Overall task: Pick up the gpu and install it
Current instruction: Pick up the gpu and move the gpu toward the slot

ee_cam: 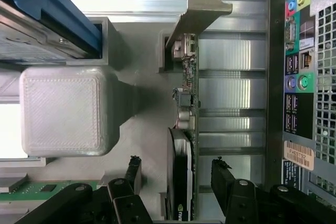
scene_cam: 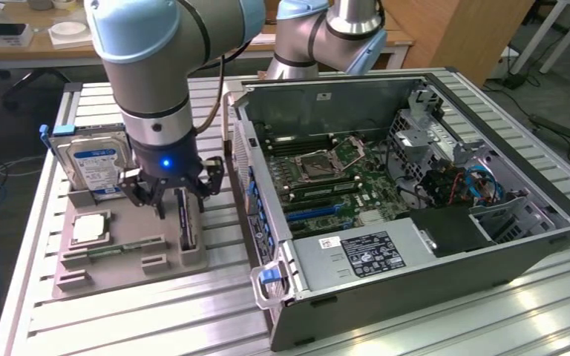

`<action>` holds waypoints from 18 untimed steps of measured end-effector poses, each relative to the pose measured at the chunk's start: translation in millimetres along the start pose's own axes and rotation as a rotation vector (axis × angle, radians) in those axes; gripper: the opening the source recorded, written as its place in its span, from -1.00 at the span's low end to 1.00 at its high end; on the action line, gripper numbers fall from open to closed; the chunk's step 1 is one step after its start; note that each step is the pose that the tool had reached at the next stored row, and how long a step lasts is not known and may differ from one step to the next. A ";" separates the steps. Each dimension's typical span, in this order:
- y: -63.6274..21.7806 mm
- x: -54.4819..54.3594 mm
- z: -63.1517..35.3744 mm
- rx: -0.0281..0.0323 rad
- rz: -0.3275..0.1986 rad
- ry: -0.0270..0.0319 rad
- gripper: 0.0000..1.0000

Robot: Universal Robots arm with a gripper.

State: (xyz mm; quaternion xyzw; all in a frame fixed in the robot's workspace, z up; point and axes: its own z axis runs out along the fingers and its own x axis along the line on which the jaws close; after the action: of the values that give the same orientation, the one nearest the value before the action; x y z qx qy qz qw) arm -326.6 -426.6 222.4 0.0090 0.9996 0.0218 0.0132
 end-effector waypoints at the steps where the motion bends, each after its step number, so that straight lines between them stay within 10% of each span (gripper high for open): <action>1: 1.0 0.0 0.3 -0.0001 0.000 -0.0001 0.29; 18: 8.6 -1.7 9.5 -0.0002 0.000 -0.0002 0.29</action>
State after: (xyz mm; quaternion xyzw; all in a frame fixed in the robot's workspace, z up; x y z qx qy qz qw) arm -324.5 -417.6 213.3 0.0090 0.9996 0.0219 0.0133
